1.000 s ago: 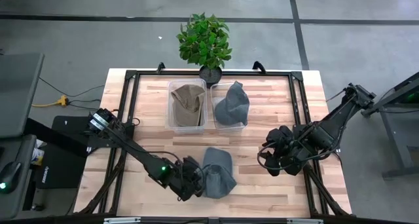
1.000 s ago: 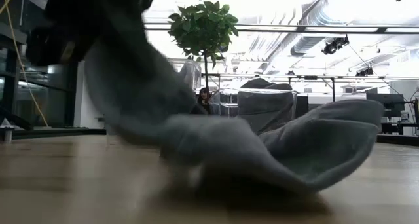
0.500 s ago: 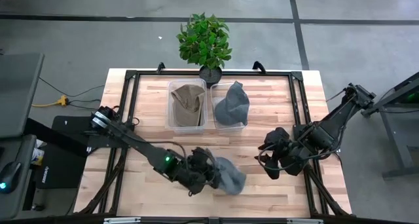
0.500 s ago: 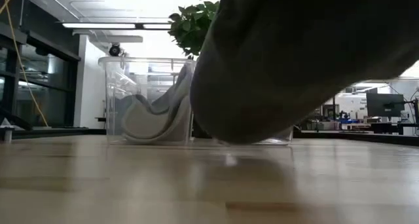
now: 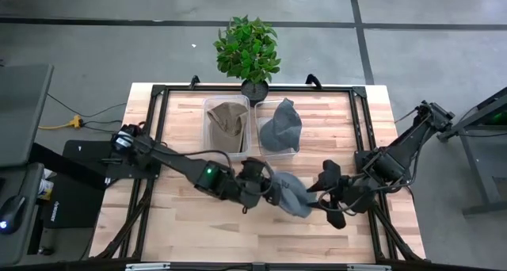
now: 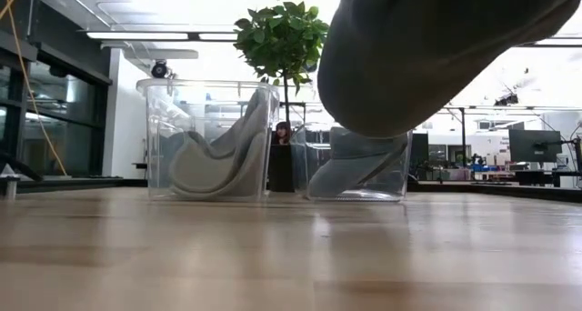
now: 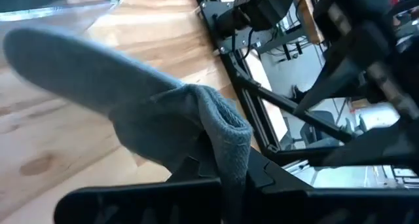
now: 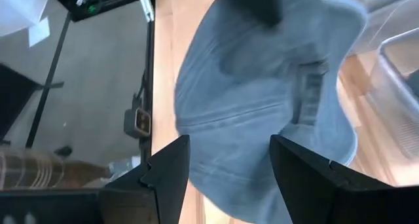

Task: Pick & Place hat
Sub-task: Put the gray cap into the right transparent bin

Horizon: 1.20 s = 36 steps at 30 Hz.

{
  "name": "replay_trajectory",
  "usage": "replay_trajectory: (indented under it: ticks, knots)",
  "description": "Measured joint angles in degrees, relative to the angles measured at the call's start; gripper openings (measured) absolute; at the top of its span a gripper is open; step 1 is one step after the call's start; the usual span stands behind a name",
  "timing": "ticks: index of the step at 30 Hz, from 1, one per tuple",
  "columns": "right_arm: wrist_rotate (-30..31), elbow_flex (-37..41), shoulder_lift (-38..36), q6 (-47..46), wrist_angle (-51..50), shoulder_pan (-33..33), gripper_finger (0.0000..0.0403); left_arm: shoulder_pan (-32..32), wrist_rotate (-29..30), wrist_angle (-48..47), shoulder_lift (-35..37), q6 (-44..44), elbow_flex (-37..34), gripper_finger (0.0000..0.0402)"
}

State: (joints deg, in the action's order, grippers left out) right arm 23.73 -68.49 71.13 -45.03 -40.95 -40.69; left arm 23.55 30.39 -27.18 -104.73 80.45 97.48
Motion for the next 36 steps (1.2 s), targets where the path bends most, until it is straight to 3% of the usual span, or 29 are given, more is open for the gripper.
replay_trajectory:
  ticks: [6, 11, 25, 36]
  knots:
    - [-2.32, 0.00, 0.00, 0.24, -0.37, 0.02, 0.0204, -0.84, 0.00, 0.10, 0.00, -2.80, 2.44, 0.0000]
    - [-0.23, 0.00, -0.21, -2.88, -2.12, 0.02, 0.0204, -1.11, 0.53, -0.04, 0.00, -4.42, 4.19, 0.0000]
    - [1.25, 0.00, -2.29, -0.58, -1.32, 0.02, 0.0204, -1.94, 2.21, -0.02, 0.00, -5.78, 5.06, 0.0000]
    - [-0.51, -0.07, -2.71, 9.55, 5.51, 0.02, 0.0204, -3.48, 1.58, 0.74, 0.00, -5.21, 5.04, 0.0000]
